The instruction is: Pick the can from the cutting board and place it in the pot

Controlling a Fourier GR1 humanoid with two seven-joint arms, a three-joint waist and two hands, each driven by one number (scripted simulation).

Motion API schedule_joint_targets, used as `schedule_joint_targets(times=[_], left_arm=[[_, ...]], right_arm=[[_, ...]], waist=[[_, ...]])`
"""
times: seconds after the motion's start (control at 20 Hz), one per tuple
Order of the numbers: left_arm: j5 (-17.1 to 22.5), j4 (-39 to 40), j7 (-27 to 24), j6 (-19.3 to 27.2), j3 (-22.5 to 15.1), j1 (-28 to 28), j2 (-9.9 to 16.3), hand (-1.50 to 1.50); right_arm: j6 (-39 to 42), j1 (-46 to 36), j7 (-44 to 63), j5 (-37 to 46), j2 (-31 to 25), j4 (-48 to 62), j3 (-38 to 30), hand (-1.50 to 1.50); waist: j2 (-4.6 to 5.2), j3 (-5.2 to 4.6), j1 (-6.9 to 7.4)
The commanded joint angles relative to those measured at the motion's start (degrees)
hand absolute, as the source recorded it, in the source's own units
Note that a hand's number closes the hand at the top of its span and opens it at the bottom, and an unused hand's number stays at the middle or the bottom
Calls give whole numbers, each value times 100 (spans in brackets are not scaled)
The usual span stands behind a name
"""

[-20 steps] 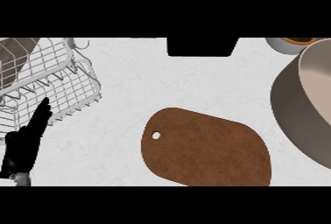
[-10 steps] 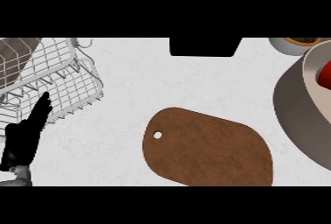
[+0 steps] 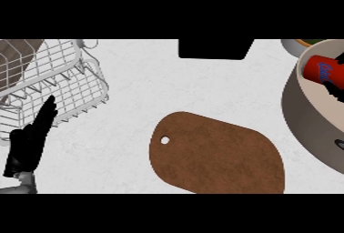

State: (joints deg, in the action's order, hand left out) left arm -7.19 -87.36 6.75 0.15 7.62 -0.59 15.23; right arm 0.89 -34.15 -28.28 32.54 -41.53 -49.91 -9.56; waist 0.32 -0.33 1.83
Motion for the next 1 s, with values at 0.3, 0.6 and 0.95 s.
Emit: schedule_joint_targets(times=[0.3,0.6,0.95], left_arm=[[-198,-6,212,103,-113,-286,-58,0],[147,-203,339,-143,249,-102,183,0],[-118,-55,44,104,13,66,-147,0]], right_arm=[[481,-921,-553,-168,284,1995,-155,-150],[490,-1327,-938,-569,460,2407,-571,-150],[1316,-1657,-1046,-1883,381,2696,-1686,-150]], waist=[[68,51,67],[25,48,47],[6,41,-62]])
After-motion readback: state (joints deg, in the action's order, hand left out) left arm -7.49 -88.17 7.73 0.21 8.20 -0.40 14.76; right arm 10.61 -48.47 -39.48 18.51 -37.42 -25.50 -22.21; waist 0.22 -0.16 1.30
